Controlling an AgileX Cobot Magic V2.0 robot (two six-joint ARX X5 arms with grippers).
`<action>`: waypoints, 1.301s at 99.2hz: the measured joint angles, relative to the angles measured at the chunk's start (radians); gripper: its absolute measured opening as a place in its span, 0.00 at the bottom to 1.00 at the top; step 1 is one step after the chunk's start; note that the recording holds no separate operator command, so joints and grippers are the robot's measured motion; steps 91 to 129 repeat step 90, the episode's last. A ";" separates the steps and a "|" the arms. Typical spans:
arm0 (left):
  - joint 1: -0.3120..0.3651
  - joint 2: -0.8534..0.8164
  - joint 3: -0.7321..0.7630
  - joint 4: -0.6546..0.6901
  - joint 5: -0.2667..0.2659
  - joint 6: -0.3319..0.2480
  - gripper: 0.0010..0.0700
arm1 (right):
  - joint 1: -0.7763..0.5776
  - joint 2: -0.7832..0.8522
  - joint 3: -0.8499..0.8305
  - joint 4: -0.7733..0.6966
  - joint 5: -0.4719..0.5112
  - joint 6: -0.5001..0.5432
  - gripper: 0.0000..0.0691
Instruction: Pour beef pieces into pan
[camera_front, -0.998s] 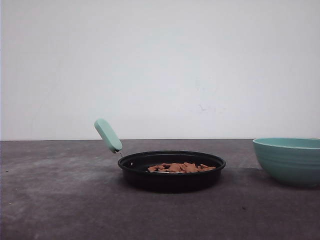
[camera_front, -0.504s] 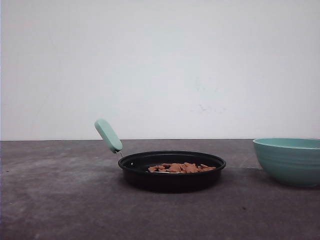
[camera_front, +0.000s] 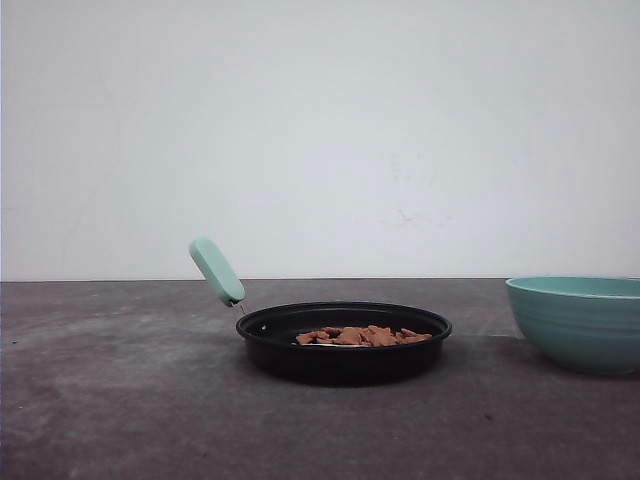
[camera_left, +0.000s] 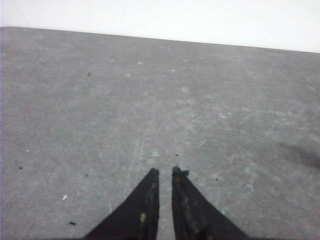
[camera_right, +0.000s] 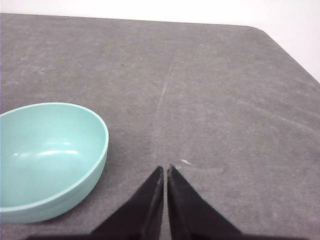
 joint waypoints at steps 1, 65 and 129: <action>0.001 0.000 0.000 0.000 0.000 0.002 0.02 | 0.000 0.000 0.000 0.000 0.000 0.000 0.01; 0.002 0.000 0.000 0.002 0.006 0.014 0.02 | 0.000 0.000 0.000 0.026 0.000 0.000 0.01; 0.002 0.000 -0.001 0.003 0.006 0.014 0.02 | 0.000 0.000 0.000 0.030 0.000 0.000 0.01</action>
